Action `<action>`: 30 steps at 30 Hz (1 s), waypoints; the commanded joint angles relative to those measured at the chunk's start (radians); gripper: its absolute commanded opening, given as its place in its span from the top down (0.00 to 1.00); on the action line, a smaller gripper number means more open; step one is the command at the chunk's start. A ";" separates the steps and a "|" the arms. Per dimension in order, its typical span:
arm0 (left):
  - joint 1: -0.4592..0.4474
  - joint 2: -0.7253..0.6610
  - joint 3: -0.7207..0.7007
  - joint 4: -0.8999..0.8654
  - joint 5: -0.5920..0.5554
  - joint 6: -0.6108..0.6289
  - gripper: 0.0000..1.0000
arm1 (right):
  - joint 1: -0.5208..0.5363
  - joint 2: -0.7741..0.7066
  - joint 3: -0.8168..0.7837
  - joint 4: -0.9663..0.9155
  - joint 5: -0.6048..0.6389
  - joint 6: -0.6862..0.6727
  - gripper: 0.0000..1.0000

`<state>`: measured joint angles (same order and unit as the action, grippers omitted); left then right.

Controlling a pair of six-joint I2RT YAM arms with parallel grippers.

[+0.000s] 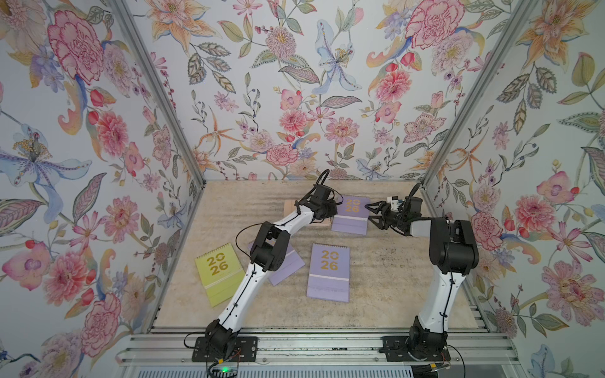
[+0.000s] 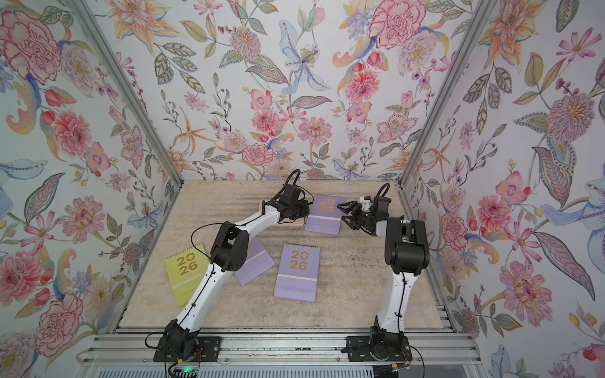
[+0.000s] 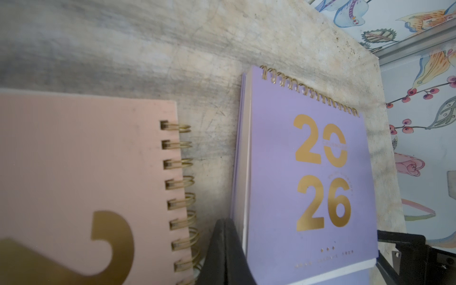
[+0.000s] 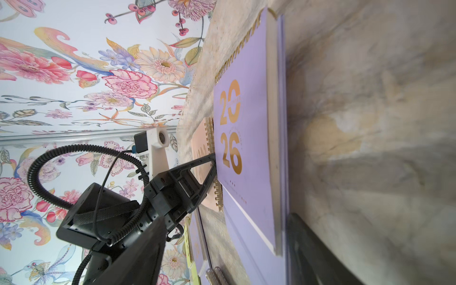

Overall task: Stack the calendars
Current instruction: Pick up the calendar at the center of the board.

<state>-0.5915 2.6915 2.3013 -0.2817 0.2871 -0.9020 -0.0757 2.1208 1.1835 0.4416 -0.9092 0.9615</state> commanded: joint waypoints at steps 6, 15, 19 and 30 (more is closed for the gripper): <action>-0.045 0.005 -0.044 -0.029 0.101 -0.011 1.00 | 0.050 0.047 -0.026 0.280 -0.115 0.181 0.38; -0.044 -0.016 -0.071 -0.021 0.090 -0.011 1.00 | 0.062 0.077 -0.038 0.416 -0.100 0.284 0.46; -0.043 -0.021 -0.086 -0.014 0.090 -0.014 1.00 | 0.077 0.112 -0.028 0.528 -0.113 0.379 0.47; -0.036 -0.049 -0.119 -0.007 0.084 -0.008 1.00 | 0.080 0.105 -0.042 0.522 -0.040 0.373 0.54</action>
<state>-0.6071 2.6625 2.2246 -0.2165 0.3340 -0.9054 0.0086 2.2517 1.1442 0.9653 -0.9649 1.3483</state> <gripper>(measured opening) 0.047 0.464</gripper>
